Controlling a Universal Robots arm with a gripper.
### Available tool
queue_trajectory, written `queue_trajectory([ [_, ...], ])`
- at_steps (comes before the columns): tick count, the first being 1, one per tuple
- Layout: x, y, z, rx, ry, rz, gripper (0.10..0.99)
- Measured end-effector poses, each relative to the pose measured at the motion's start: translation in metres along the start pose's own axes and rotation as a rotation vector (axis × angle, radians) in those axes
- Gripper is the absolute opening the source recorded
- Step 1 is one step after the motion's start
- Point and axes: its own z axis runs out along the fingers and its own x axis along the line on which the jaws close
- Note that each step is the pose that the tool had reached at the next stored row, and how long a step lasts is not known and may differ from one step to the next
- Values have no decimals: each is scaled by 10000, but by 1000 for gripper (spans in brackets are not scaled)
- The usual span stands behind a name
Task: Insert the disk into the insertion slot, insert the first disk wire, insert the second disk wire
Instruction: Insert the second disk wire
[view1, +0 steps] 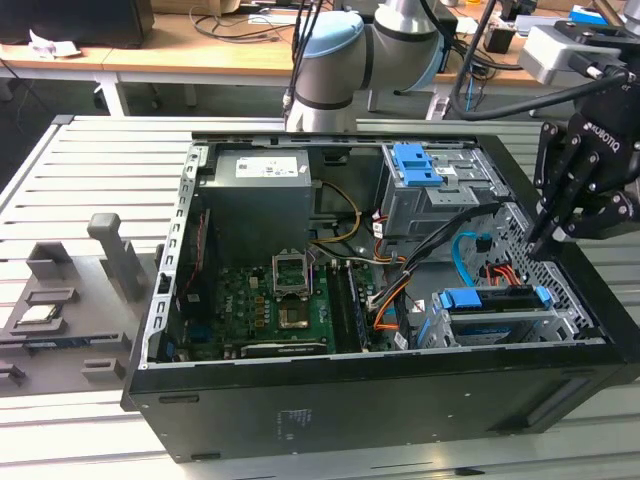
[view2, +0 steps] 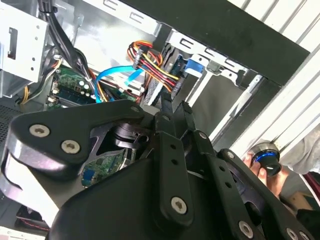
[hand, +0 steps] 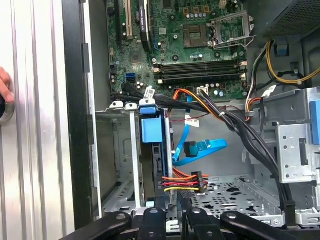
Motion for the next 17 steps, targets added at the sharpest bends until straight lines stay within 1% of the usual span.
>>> queue_trajectory([
  [2, -57, 34, 3, 0, 0, -1, 239],
  [3, -98, 67, 22, 0, -3, -2, 239],
  [4, -139, 119, 58, 0, 0, -1, 239],
  [5, -160, 149, 76, 0, -2, -2, 239],
  [6, -164, 176, 81, 1, -1, -4, 239],
  [8, -158, 264, 90, 1, -1, -13, 239],
  [9, -156, 296, 93, 2, 0, -24, 239],
  [11, -143, 423, 121, 8, 1, -121, 239],
  [12, -140, 447, 136, 10, 6, -172, 239],
  [13, -134, 458, 162, 22, 13, -351, 239],
  [15, -134, 468, 179, 38, 24, -628, 239],
  [17, -134, 469, 180, 39, 34, -635, 239],
])
